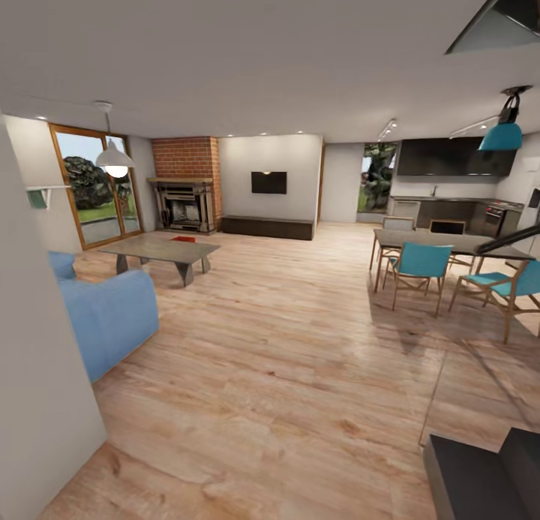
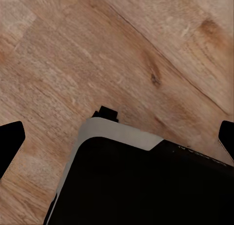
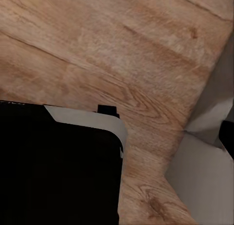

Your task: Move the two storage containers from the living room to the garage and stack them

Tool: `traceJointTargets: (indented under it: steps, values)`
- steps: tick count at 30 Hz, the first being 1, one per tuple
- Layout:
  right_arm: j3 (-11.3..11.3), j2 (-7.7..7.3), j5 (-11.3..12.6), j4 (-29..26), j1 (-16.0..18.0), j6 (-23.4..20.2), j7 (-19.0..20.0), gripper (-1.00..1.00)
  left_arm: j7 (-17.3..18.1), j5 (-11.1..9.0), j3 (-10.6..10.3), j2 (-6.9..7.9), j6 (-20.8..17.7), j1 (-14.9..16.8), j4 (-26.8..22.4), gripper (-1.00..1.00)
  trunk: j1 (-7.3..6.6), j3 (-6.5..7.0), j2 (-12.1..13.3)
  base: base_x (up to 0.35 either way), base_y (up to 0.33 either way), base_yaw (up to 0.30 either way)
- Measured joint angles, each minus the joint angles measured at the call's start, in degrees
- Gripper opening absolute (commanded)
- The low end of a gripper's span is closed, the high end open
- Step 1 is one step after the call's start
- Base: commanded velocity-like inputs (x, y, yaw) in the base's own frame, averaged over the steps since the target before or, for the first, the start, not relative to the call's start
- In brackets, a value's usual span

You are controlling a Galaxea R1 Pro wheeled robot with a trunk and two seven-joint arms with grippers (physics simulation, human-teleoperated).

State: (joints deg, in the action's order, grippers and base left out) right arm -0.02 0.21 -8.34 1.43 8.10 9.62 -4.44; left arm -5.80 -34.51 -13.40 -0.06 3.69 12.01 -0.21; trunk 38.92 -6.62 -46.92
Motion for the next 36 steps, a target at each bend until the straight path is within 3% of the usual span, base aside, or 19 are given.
traceJointTargets:
  steps: [36]
  values:
    - [-0.11,0.39,0.29,0.00,0.00,-0.09,-0.02,1.00,0.08,0.00,0.00,0.10,-0.16,-0.01,-0.02,1.00,0.00,0.00,-0.01,0.325,0.105,0.000]
